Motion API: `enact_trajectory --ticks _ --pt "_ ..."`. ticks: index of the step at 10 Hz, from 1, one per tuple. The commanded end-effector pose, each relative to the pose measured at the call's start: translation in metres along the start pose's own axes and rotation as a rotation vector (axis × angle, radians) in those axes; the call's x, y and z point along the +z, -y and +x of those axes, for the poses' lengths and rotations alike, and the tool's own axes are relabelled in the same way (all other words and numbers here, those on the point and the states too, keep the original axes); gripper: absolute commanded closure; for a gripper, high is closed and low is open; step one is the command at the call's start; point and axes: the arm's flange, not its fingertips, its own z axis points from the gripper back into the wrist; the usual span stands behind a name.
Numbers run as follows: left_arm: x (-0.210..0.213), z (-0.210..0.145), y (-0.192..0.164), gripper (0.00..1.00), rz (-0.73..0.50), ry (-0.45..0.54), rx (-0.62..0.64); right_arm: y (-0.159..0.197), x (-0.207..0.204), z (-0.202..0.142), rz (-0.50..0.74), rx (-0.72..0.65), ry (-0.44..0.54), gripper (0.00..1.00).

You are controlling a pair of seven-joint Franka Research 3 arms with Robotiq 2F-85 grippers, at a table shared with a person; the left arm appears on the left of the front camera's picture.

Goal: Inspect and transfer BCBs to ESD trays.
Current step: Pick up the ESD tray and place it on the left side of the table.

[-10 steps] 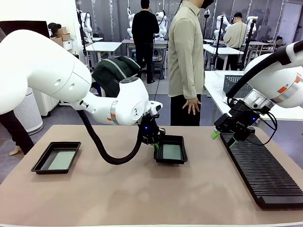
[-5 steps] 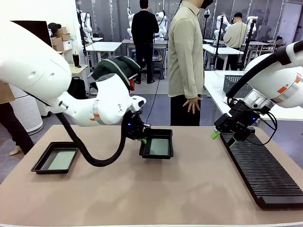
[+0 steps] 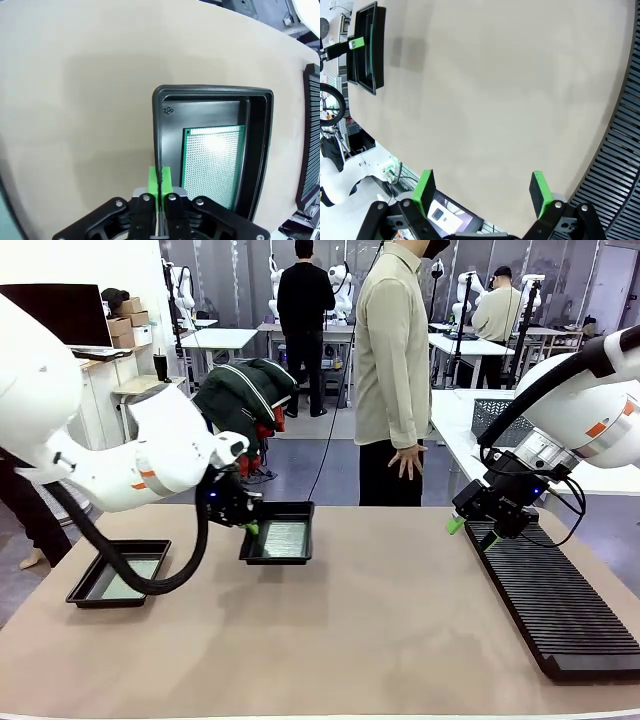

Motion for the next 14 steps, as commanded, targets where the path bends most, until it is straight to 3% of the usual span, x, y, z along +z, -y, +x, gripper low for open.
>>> enact_trajectory --ticks 1,7,14 --pt "0.017 -0.015 -0.039 0.97 -0.016 -0.015 -0.004 -0.001 -0.001 0.001 -0.026 -0.021 0.007 0.00" --pt "0.031 -0.045 -0.112 0.97 -0.005 -0.003 0.031 -0.001 -0.001 0.001 -0.026 -0.021 0.007 0.00" --pt "0.015 -0.060 -0.132 0.97 0.046 0.016 0.044 -0.001 -0.001 0.001 -0.026 -0.021 0.007 0.00"
